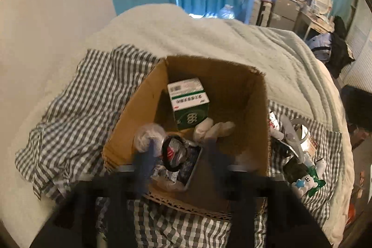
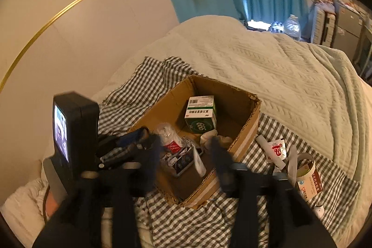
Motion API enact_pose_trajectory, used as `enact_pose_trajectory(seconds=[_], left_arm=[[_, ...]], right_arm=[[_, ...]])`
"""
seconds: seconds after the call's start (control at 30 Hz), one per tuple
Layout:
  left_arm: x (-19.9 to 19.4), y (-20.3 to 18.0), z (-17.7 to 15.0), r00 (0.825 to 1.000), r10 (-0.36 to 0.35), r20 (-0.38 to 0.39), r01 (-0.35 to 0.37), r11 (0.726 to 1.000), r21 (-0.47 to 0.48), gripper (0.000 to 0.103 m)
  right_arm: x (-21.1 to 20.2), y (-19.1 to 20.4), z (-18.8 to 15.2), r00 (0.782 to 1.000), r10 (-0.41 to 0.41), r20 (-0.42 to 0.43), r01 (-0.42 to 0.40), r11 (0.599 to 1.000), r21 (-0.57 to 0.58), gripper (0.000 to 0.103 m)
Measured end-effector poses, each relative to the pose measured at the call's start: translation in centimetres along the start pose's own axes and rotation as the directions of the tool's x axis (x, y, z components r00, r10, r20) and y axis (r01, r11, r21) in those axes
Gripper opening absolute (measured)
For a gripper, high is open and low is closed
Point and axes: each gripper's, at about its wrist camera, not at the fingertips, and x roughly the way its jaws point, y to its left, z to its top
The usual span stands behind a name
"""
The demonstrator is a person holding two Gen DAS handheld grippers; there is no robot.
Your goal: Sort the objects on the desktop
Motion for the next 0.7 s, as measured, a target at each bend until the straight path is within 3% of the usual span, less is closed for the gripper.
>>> enact_pose_trajectory(seconds=[0.17, 0.4, 0.53, 0.7], left_arm=[[0.1, -0.8, 0.0, 1.0, -0.011, -0.014, 0.011, 1.0, 0.022, 0.067], [-0.8, -5.1, -0.8, 0.999, -0.047, 0.004, 0.047, 0.989, 0.141, 0.073], [-1.1, -8.2, -1.3, 0.996, -0.083, -0.015, 0.084, 0.979, 0.185, 0.076], [-1.4, -12.4, -1.6, 0.992, -0.115, -0.048, 0.123, 0.969, 0.215, 0.083]], right_arm=[[-1.0, -2.2, 0.6, 1.0, -0.015, 0.014, 0.014, 0.998, 0.065, 0.052], [-3.1, -8.4, -0.9, 0.991, -0.131, -0.015, 0.131, 0.983, 0.125, 0.052], [-4.7, -13.2, -2.3, 0.977, -0.202, -0.064, 0.211, 0.952, 0.22, 0.052], [-7.4, -16.2, -2.8, 0.954, -0.284, -0.096, 0.3, 0.912, 0.278, 0.052]])
